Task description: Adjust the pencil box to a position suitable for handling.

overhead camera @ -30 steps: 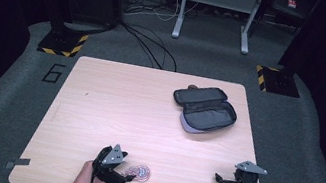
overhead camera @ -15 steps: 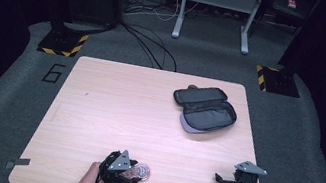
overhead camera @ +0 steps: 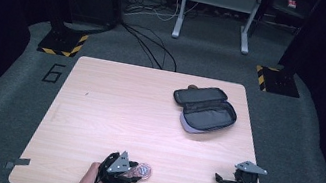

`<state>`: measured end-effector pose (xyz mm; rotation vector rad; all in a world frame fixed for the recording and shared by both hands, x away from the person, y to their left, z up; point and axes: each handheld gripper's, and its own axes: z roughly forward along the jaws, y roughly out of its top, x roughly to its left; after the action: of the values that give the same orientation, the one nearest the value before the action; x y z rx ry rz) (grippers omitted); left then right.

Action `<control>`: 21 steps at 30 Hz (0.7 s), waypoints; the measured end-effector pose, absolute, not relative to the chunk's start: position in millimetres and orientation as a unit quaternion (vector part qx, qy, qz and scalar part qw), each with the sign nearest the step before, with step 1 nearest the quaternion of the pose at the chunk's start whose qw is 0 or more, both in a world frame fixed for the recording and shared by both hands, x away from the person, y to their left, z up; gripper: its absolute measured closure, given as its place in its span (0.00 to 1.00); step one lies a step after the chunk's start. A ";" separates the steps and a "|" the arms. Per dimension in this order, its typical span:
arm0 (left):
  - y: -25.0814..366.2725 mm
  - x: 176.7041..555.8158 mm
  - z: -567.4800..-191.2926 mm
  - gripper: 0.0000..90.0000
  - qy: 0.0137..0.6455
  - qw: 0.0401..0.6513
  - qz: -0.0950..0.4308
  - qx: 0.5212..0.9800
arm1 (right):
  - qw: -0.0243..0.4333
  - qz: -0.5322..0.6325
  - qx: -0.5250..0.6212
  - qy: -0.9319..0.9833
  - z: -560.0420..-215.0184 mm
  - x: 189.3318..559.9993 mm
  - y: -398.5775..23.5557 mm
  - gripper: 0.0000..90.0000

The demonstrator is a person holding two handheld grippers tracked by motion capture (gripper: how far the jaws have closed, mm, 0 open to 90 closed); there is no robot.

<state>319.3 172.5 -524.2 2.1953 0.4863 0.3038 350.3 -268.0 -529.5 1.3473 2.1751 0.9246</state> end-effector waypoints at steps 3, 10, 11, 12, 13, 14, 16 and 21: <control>181.5 318.5 -519.1 0.56 0.212 0.430 0.136 0.867 | 0.209 0.333 0.484 0.782 -529.6 350.3 -268.2 0.01; 216.9 323.9 -505.8 0.56 0.269 0.426 0.188 0.843 | 0.210 0.333 0.485 0.781 -529.8 350.4 -268.2 0.01; 222.9 325.3 -504.4 0.56 0.281 0.424 0.194 0.839 | 0.209 0.333 0.485 0.781 -529.6 350.2 -268.0 0.01; 228.9 327.3 -503.5 0.56 0.294 0.426 0.199 0.832 | 0.209 0.333 0.485 0.781 -529.7 350.3 -268.0 0.01; 235.2 329.2 -502.5 0.56 0.306 0.423 0.207 0.827 | 0.208 0.333 0.486 0.781 -529.6 350.2 -268.1 0.01; 241.5 331.7 -501.5 0.56 0.317 0.418 0.216 0.824 | 0.209 0.334 0.485 0.781 -529.8 350.3 -268.0 0.01; 253.7 337.5 -500.7 0.56 0.340 0.408 0.223 0.817 | 0.209 0.334 0.485 0.781 -529.8 350.3 -268.0 0.01; 279.2 350.1 -501.2 0.56 0.395 0.388 0.239 0.798 | 0.209 0.333 0.485 0.781 -529.8 350.3 -268.1 0.01</control>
<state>350.1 279.2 -501.2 2.0298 1.0045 0.6074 350.3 -268.1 -529.8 1.3504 2.1728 0.9274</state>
